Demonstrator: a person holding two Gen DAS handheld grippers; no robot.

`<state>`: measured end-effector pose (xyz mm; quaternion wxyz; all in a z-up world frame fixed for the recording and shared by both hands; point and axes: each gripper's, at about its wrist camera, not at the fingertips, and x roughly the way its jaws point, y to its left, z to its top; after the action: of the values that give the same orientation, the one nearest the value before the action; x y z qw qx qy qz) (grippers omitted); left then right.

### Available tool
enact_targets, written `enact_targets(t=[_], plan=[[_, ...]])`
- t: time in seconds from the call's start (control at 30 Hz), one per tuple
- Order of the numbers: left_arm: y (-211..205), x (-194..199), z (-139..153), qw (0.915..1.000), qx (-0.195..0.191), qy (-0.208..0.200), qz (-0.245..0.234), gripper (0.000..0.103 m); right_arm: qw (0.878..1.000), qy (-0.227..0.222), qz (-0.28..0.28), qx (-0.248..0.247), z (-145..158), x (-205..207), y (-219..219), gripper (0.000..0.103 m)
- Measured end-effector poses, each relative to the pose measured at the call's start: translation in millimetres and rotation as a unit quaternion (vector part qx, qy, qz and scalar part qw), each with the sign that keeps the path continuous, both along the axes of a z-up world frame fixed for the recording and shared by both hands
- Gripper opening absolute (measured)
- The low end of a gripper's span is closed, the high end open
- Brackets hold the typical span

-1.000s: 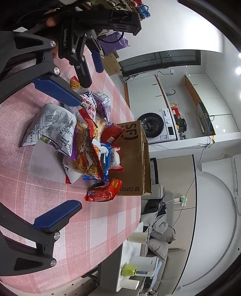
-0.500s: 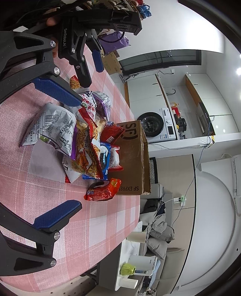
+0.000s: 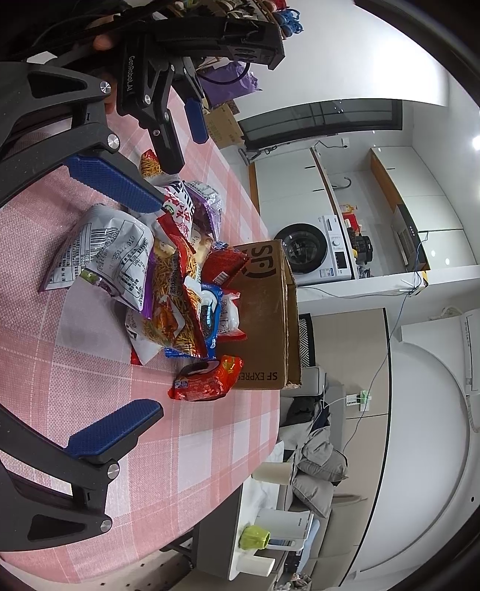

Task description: Organize snacks

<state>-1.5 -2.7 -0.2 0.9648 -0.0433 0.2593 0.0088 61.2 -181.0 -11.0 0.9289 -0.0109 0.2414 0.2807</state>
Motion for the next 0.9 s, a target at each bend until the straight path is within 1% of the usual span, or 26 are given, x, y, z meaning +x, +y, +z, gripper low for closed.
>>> enact_targets(t=[0.67,0.9], plan=[[-0.2,0.1,0.2,1.0,0.001,0.0,0.0,0.102,1.0,-0.002,-0.001,-0.001,-0.2,-0.5,1.3,0.103],[3.3,1.1,1.0,1.0,-0.006,0.005,0.002,0.102,1.0,-0.001,0.004,-0.005,0.2,-0.8,3.6,0.103]])
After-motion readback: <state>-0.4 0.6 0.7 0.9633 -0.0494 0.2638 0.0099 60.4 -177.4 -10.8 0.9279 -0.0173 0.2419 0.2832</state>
